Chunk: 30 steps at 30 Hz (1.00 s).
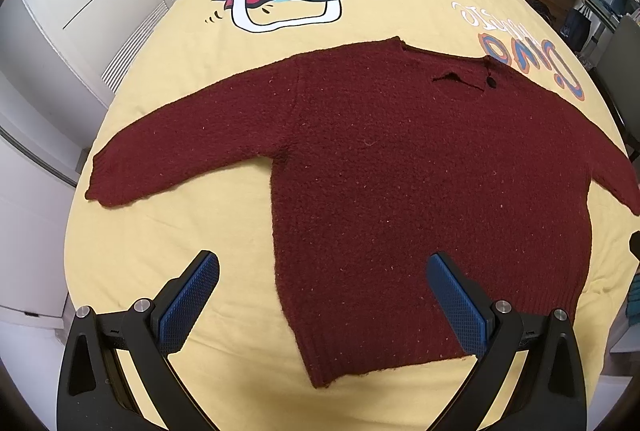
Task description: Fold small clothes
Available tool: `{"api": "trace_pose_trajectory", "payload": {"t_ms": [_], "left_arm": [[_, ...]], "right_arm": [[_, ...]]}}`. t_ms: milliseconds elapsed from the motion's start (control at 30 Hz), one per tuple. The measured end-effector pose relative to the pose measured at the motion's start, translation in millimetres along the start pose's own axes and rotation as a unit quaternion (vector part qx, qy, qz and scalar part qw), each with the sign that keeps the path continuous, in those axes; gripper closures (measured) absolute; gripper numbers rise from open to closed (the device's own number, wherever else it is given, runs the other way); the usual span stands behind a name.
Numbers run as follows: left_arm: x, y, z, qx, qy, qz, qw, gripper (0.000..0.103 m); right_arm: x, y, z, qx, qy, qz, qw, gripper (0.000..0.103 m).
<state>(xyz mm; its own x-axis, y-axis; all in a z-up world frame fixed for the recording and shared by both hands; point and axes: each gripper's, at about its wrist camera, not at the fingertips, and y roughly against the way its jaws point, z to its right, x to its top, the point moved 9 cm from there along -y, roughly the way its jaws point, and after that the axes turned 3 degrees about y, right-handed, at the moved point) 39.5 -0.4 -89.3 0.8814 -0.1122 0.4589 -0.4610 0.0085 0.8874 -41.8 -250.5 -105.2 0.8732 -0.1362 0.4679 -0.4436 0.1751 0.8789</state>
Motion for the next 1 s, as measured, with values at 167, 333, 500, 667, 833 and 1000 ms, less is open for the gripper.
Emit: {"api": "trace_pose_trajectory", "payload": {"t_ms": [167, 333, 500, 667, 833, 1000], "left_arm": [[13, -6, 2, 0.012, -0.018, 0.013, 0.9997, 0.001], [28, -19, 7, 0.013, -0.044, 0.013, 0.9989, 0.001], [44, -36, 7, -0.005, -0.046, 0.005, 0.9989, 0.001], [59, -55, 3, 0.000, -0.033, -0.017, 0.9993, 0.001], [63, -78, 0, 0.012, -0.019, -0.043, 0.9988, 0.001], [61, -96, -5, 0.021, -0.010, -0.061, 0.9979, 0.001]], "right_arm": [[-1, -10, 13, 0.007, -0.007, 0.005, 1.000, 0.001], [13, -20, 50, 0.002, -0.024, 0.047, 0.999, 0.001], [24, -55, 123, -0.029, -0.059, 0.046, 0.997, 0.001], [17, -113, 221, -0.032, -0.159, 0.010, 0.987, 0.001], [-8, -159, 307, -0.061, -0.261, -0.019, 0.963, 0.001], [-36, -198, 374, -0.051, -0.378, -0.049, 0.923, 0.001]]}}
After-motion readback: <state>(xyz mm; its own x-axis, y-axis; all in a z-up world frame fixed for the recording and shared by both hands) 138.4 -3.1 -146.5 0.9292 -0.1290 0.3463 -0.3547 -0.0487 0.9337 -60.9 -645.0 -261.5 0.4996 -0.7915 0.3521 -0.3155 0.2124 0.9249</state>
